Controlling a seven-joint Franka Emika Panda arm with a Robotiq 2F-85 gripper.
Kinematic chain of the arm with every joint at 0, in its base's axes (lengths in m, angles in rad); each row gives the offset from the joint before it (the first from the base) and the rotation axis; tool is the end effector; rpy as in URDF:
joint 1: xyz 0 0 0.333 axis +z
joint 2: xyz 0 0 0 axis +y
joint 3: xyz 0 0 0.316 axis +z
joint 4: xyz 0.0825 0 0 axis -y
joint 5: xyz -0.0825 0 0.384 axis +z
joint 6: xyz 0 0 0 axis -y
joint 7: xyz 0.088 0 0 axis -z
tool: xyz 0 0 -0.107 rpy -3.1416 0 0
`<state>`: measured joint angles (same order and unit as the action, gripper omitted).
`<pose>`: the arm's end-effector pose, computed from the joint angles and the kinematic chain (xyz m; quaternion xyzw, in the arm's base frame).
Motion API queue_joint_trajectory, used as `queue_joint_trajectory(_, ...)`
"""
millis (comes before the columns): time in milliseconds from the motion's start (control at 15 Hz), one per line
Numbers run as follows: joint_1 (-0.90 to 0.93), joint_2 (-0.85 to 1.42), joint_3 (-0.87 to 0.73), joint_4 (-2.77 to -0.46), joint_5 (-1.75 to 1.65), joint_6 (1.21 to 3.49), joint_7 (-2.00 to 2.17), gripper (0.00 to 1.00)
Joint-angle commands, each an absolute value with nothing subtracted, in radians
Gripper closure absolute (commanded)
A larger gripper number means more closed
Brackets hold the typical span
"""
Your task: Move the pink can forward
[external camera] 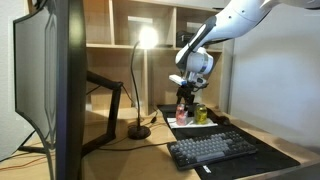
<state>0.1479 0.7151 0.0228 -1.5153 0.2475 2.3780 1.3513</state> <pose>0.7160 0.1231 0.2549 -0.7736 0.6217 0.0154 0.1219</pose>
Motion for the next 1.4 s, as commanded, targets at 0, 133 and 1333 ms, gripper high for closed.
queue_joint_trajectory(0, 0.171, 0.741, -0.015, -1.512, 0.211, 2.402, 1.379, 0.0)
queue_joint_trajectory(133, 0.18, 0.753, -0.029, -1.509, 0.191, 2.411, 1.397, 0.0)
queue_joint_trajectory(1333, 0.158, 0.621, -0.021, -1.603, 0.174, 2.405, 1.374, 0.0)
